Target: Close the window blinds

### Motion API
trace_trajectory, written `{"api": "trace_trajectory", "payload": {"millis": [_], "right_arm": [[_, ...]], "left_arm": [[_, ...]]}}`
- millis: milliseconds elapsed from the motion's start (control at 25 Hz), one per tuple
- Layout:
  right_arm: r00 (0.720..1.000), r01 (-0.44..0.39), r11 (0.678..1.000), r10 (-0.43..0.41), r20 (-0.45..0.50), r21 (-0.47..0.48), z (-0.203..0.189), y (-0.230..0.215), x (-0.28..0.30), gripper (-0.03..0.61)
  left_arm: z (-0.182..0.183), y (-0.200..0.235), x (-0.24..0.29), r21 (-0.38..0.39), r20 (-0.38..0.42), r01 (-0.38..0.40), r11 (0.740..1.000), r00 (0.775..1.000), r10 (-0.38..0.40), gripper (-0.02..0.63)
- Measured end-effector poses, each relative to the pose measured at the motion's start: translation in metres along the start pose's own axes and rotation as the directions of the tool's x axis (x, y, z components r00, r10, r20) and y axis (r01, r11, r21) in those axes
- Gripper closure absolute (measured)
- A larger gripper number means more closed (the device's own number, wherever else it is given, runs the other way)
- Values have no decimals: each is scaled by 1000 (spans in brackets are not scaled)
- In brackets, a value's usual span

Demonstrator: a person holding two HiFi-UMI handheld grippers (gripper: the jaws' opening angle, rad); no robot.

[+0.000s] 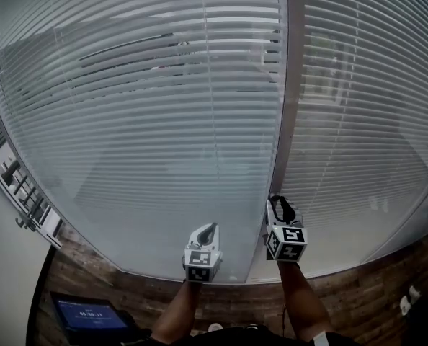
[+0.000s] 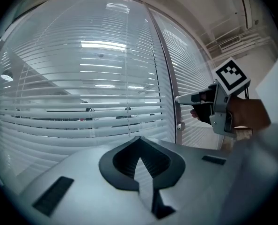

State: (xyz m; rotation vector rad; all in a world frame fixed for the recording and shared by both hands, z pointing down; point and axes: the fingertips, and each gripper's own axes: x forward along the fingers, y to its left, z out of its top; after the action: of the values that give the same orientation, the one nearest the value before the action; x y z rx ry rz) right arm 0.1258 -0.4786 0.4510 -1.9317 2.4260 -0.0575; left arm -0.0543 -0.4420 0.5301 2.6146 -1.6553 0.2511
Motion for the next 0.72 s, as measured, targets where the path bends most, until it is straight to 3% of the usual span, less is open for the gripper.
{"api": "trace_trajectory", "payload": {"millis": [400, 480, 720], "right_arm": [[999, 29, 998, -31, 39, 52, 6, -4, 1, 451], [999, 28, 999, -29, 42, 18, 5, -4, 2, 453], [998, 63, 975, -59, 27, -215, 14, 3, -2, 453]], "left_arm": [[-3, 2, 1, 7, 8, -2, 1000, 1000, 2, 620], [-4, 2, 1, 8, 4, -3, 1000, 1000, 2, 620], [-2, 1, 3, 20, 7, -5, 1000, 1000, 5, 620]]}}
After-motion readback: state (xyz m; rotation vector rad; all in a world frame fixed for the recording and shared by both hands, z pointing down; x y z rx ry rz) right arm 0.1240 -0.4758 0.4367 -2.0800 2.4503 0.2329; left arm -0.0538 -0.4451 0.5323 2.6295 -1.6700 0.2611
